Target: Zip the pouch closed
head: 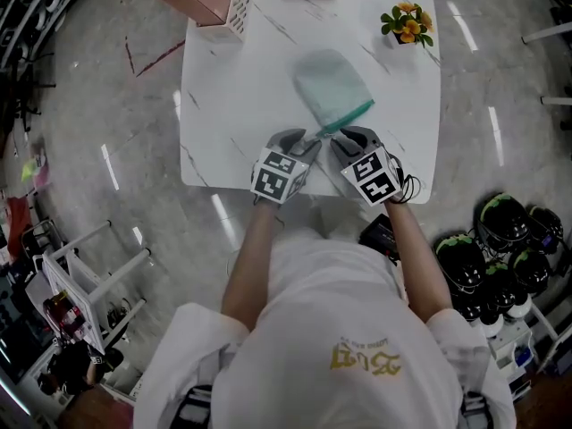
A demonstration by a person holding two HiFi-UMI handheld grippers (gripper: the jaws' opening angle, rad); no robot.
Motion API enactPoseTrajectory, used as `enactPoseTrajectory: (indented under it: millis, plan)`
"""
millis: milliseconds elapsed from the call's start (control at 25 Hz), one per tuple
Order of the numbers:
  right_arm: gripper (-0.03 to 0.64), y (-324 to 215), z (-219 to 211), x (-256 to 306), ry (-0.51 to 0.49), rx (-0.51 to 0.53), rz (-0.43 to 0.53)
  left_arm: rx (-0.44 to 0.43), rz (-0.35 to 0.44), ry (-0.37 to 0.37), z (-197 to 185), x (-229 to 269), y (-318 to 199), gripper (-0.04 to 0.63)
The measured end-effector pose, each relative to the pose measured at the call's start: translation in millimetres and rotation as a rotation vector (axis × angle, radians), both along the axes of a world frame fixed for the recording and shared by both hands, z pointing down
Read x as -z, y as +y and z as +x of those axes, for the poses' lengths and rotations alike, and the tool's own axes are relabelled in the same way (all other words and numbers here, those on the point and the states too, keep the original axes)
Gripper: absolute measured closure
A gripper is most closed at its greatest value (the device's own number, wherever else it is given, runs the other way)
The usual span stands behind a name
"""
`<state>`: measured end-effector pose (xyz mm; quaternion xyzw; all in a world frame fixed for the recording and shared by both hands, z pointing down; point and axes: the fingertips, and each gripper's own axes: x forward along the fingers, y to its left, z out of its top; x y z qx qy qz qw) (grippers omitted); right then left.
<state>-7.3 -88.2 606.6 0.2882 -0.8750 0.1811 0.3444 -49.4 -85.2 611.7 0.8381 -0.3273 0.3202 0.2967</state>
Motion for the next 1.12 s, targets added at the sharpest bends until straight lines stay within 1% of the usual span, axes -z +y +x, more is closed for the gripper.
enactPoseTrajectory:
  millis: [280, 440, 600, 760, 800, 840, 920, 1120]
  plan:
    - [0.500, 3, -11, -13, 0.024, 0.060, -0.028, -0.060, -0.007, -0.047, 6, -7, -1, 0.421]
    - [0.546, 3, -13, -17, 0.044, 0.076, -0.027, -0.081, -0.013, -0.056, 9, -9, -1, 0.440]
    - [0.548, 3, -16, -19, 0.075, 0.105, -0.013, -0.110, -0.023, -0.076, 11, -13, 2, 0.460]
    - [0.548, 3, -18, -18, 0.092, 0.124, -0.007, -0.124, -0.014, -0.098, 9, -13, 1, 0.499]
    - [0.551, 4, -18, -18, 0.095, 0.130, -0.004, -0.129, -0.013, -0.103, 9, -13, 1, 0.533]
    - [0.564, 5, -19, -18, 0.098, 0.136, -0.003, -0.134, -0.012, -0.107, 9, -14, 1, 0.545]
    - [0.597, 8, -21, -20, 0.104, 0.137, 0.000, -0.142, -0.014, -0.115, 10, -18, 2, 0.549]
    - [0.600, 6, -20, -20, 0.093, 0.097, -0.015, -0.140, -0.022, -0.113, 10, -18, 2, 0.552]
